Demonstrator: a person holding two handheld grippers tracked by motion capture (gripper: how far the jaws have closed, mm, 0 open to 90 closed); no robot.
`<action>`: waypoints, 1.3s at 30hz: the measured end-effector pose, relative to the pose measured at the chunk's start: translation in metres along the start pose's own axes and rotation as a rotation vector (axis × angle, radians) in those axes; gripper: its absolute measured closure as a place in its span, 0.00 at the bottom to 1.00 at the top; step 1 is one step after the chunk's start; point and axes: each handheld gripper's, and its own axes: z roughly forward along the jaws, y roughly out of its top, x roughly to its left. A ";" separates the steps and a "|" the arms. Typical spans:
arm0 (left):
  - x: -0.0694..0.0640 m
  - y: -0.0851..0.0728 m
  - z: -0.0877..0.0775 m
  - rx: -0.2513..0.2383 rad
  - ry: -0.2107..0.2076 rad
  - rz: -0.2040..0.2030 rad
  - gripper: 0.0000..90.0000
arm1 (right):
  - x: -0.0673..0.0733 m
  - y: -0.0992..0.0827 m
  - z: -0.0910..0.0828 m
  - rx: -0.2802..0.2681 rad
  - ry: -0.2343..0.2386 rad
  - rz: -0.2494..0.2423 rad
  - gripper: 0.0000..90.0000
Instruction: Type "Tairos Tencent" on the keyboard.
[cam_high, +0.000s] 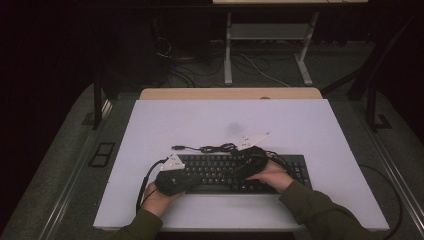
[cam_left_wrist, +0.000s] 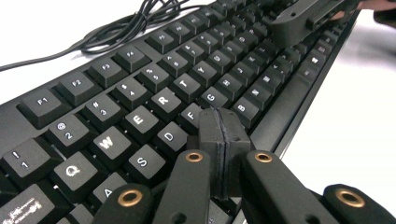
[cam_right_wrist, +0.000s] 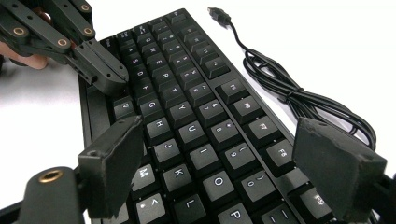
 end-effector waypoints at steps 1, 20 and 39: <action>0.000 0.000 0.000 0.000 -0.001 -0.001 0.99 | 0.000 0.000 0.000 0.000 -0.001 0.001 0.18; 0.010 0.008 -0.006 -0.019 0.019 -0.002 0.99 | -0.001 -0.008 -0.011 -0.005 -0.042 0.020 0.18; 0.030 0.020 0.002 0.000 0.044 0.026 0.99 | -0.006 -0.025 -0.034 -0.019 -0.109 0.076 0.18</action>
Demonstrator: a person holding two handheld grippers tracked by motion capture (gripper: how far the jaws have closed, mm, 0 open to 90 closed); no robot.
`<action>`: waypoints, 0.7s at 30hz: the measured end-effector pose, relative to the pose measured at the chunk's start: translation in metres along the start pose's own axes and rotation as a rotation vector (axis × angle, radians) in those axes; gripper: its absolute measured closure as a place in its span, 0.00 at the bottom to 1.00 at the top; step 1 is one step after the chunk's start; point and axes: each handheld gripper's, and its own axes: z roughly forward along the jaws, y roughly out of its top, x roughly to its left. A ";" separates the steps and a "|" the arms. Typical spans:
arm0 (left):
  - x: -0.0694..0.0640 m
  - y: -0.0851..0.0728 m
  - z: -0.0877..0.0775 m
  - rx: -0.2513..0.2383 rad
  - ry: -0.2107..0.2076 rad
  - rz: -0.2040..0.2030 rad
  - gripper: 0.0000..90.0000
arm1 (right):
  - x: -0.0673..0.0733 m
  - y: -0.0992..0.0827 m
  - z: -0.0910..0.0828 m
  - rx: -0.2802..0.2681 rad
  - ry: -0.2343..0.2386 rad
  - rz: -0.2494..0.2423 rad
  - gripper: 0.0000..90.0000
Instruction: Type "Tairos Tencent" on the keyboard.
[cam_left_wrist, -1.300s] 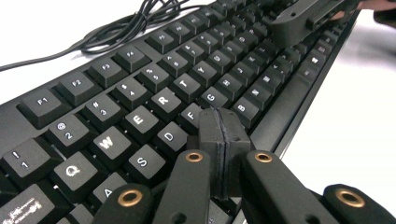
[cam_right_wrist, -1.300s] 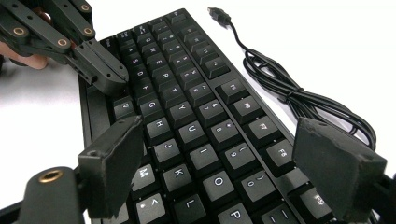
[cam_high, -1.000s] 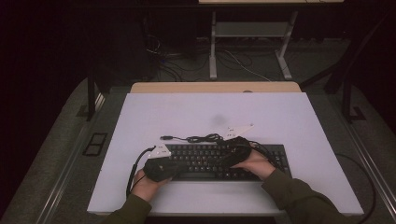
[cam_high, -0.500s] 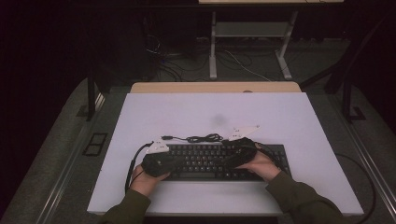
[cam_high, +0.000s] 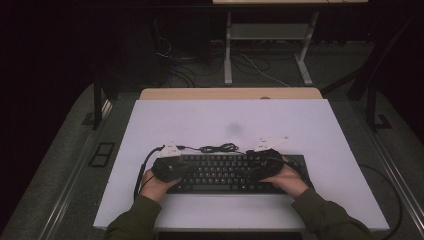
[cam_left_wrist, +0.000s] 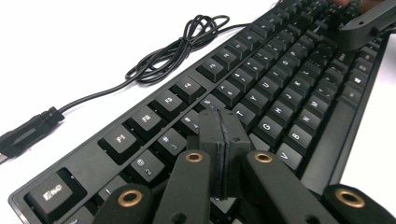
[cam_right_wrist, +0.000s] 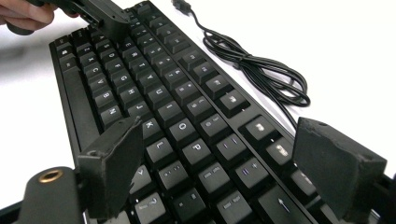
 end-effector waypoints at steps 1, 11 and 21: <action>0.000 0.000 0.001 0.001 0.001 -0.001 0.99 | 0.000 -0.001 -0.001 -0.003 -0.003 0.002 0.18; 0.001 0.001 0.002 0.015 0.005 0.007 0.99 | -0.001 -0.002 -0.003 -0.007 -0.010 0.009 0.18; 0.001 0.000 0.005 0.028 0.004 0.011 0.99 | -0.001 -0.002 -0.003 -0.007 -0.010 0.009 0.18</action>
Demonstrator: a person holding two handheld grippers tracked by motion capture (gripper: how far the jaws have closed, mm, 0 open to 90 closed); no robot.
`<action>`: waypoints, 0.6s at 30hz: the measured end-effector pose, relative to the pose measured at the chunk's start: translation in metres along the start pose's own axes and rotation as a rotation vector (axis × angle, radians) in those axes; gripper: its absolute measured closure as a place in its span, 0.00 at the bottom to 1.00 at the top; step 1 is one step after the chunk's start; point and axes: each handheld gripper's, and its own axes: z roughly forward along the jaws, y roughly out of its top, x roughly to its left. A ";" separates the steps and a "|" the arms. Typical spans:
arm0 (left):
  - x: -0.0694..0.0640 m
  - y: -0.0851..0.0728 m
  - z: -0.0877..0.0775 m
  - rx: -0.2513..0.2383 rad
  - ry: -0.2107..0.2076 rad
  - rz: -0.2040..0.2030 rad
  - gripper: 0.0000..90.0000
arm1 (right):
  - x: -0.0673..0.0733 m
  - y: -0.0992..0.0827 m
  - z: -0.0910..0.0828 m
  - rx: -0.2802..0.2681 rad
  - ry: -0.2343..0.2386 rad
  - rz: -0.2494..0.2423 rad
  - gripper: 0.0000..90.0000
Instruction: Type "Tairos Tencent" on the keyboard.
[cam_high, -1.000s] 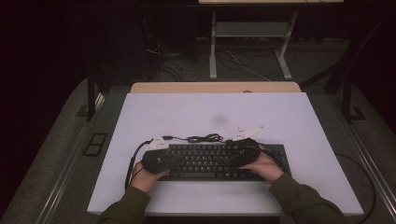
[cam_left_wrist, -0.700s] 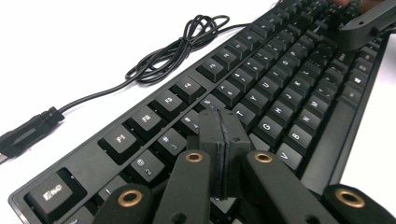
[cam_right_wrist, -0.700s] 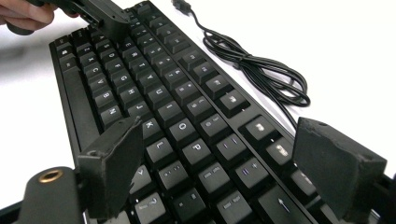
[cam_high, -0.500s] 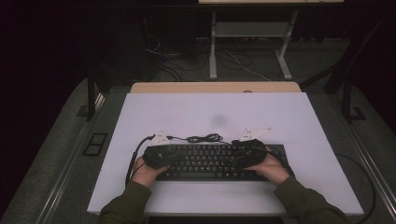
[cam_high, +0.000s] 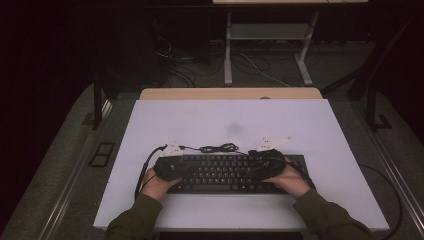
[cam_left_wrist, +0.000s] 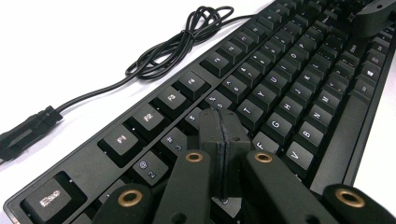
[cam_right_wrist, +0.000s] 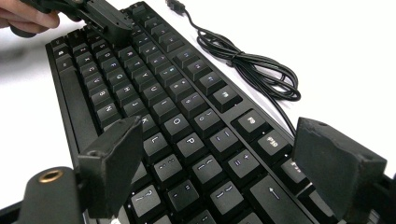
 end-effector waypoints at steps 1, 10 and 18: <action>0.000 0.000 0.000 -0.001 0.000 0.000 0.99 | 0.000 0.000 0.000 0.000 0.000 0.000 0.18; -0.001 0.000 0.003 0.010 -0.001 0.009 0.99 | 0.000 0.000 0.001 0.001 0.000 -0.001 0.18; -0.002 0.000 0.003 0.010 0.000 0.007 0.99 | 0.000 0.000 0.001 0.000 0.001 0.000 0.18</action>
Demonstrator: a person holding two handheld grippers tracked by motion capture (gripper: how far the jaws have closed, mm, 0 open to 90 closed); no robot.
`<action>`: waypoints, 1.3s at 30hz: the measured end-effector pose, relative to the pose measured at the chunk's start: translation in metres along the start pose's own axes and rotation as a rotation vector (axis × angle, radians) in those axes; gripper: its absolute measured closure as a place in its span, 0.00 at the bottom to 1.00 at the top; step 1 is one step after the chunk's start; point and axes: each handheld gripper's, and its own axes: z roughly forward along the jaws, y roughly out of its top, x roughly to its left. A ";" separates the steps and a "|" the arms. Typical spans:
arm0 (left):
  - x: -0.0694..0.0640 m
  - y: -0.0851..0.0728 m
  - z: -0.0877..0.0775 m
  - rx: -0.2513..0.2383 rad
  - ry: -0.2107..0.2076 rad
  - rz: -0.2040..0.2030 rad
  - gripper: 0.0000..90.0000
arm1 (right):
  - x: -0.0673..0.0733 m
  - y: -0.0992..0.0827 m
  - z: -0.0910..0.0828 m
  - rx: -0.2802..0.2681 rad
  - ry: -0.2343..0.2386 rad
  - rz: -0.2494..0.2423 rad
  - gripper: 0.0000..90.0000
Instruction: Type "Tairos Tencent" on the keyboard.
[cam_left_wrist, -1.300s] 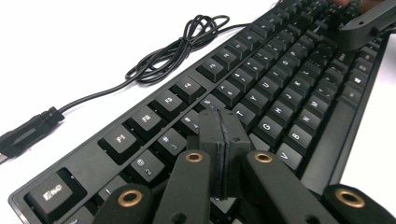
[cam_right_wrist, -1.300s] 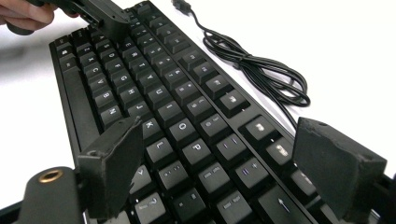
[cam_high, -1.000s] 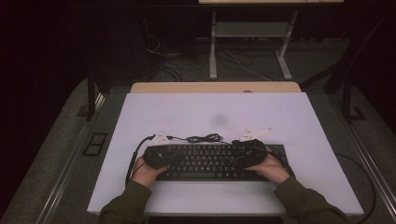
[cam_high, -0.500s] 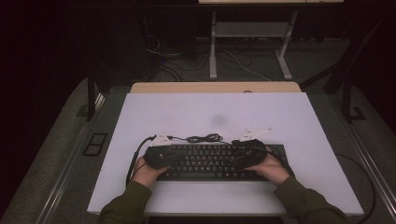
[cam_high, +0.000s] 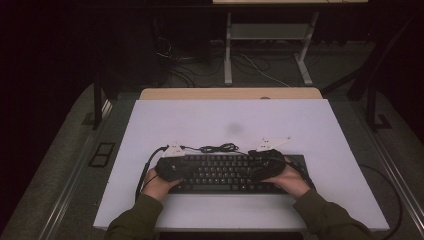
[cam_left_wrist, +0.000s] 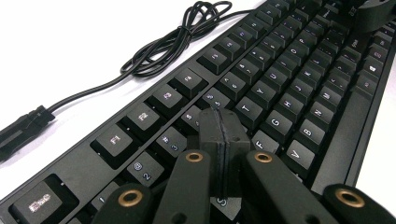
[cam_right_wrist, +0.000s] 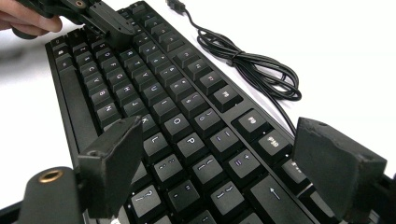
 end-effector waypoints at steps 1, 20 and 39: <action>0.000 0.000 0.000 0.000 0.000 0.001 0.99 | 0.000 0.000 0.000 0.000 0.000 0.000 0.18; -0.003 0.001 -0.005 -0.013 0.012 0.000 0.95 | 0.001 0.001 0.000 0.001 0.017 -0.009 0.18; -0.011 -0.003 -0.012 -0.037 0.018 -0.016 0.64 | 0.008 0.007 0.007 -0.001 0.104 -0.021 0.50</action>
